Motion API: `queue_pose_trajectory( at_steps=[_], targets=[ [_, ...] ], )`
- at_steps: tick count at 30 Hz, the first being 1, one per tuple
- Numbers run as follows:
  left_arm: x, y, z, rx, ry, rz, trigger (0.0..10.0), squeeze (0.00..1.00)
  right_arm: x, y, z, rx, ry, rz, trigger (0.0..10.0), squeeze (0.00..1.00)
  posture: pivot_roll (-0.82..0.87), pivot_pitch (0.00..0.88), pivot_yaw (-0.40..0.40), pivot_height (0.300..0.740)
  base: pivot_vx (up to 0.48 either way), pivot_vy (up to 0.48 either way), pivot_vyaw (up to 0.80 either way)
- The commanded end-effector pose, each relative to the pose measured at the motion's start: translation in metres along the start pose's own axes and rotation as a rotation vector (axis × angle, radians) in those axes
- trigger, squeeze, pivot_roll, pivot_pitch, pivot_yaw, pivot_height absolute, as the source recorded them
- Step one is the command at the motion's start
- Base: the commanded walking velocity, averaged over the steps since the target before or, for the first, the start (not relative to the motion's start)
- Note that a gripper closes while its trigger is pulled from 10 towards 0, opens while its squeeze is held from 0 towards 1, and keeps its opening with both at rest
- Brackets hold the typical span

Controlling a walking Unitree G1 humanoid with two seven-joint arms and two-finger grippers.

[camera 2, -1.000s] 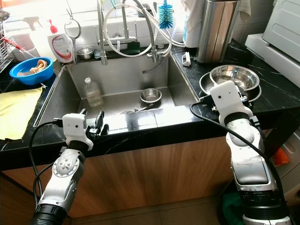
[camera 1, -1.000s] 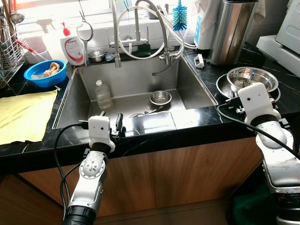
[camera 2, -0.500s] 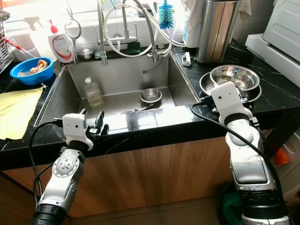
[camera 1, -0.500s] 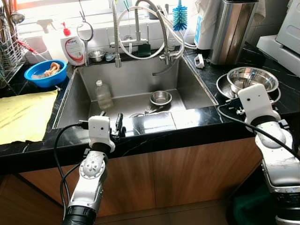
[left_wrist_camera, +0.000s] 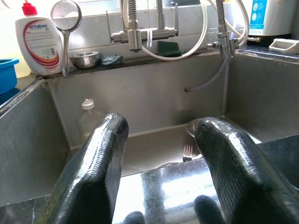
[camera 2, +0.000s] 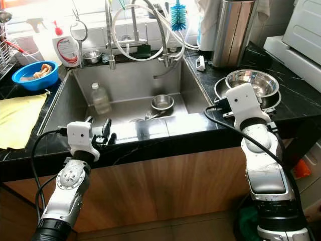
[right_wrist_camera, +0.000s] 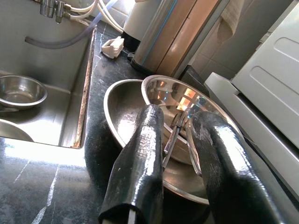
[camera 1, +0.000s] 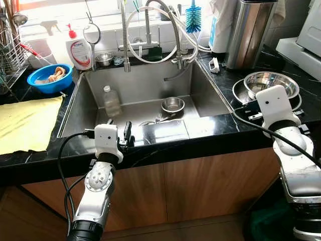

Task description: Kitchen organization

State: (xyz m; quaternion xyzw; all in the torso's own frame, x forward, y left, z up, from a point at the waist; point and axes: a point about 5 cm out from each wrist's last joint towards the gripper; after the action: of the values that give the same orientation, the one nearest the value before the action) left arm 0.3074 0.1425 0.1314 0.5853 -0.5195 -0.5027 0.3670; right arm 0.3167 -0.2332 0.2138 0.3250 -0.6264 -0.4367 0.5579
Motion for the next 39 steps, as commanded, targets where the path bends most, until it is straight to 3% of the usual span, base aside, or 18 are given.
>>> queue_pose_trajectory(
  at_steps=[1, 6, 7, 8, 20, 21, 22, 23, 24, 39],
  targets=[
    [-0.002, 0.003, -0.003, 0.011, -0.001, -0.006, 10.0, 0.00, 0.001, 0.001, -0.002, -0.008, -0.004, -0.021, 0.0, 0.00, -0.18, 0.000, 0.097, 0.740, 0.000, 0.000, 0.00],
    [-0.001, 0.002, -0.002, 0.008, -0.009, -0.004, 10.0, 0.00, 0.000, -0.001, -0.002, -0.020, 0.000, -0.021, 0.0, 0.00, -0.18, 0.000, 0.098, 0.740, 0.000, 0.000, 0.00],
    [-0.001, 0.002, -0.002, 0.008, -0.010, -0.003, 10.0, 0.00, 0.000, -0.002, -0.002, -0.030, -0.003, -0.016, 4.6, 0.00, -0.18, 0.000, 0.098, 0.740, 0.000, 0.000, 0.00],
    [0.000, 0.002, -0.002, 0.008, -0.011, -0.002, 10.0, 0.00, 0.000, -0.003, -0.002, -0.036, -0.005, -0.014, 10.0, 0.00, -0.18, 0.000, 0.099, 0.740, 0.000, 0.000, 0.00],
    [0.000, 0.002, -0.002, 0.006, -0.015, -0.002, 10.0, 0.00, 0.001, -0.004, -0.003, -0.047, -0.009, -0.013, 10.0, 0.00, -0.18, 0.000, 0.099, 0.740, 0.000, 0.000, 0.00],
    [0.000, 0.002, -0.002, 0.006, -0.015, -0.002, 10.0, 0.00, 0.001, -0.004, -0.003, -0.045, -0.011, -0.016, 9.4, 0.00, -0.18, 0.000, 0.099, 0.740, 0.000, 0.000, 0.00],
    [0.000, 0.002, -0.002, 0.006, -0.015, -0.002, 10.0, 0.00, 0.001, -0.004, -0.003, -0.044, -0.012, -0.018, 9.4, 0.00, -0.18, 0.000, 0.099, 0.740, 0.000, 0.000, 0.00],
    [0.000, 0.002, -0.002, 0.006, -0.016, -0.003, 10.0, 0.00, 0.002, -0.002, -0.003, -0.037, -0.024, -0.022, 2.6, 0.00, -0.18, 0.000, 0.099, 0.740, 0.000, 0.000, 0.00],
    [0.000, 0.002, -0.002, 0.006, -0.016, -0.003, 10.0, 0.00, 0.002, -0.002, -0.003, -0.035, -0.025, -0.023, 0.0, 0.00, -0.18, 0.000, 0.100, 0.740, 0.000, 0.000, 0.00],
    [0.000, 0.001, -0.003, 0.005, -0.020, -0.004, 10.0, 0.00, 0.007, 0.007, -0.004, 0.004, -0.069, -0.031, 0.0, 0.00, -0.18, 0.000, 0.100, 0.740, 0.000, 0.000, 0.00]
  ],
)
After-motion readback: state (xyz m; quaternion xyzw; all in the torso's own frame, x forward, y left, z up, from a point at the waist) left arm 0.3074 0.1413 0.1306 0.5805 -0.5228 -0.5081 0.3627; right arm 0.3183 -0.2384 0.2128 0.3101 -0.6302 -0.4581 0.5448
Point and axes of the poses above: a point about 5 cm out from each wrist's last joint towards the gripper, its own z axis pointing back from the gripper into the wrist, its own y axis along the axis of the wrist's last joint, x = y × z, and after that the axes turned 10 degrees about -z, right-handed
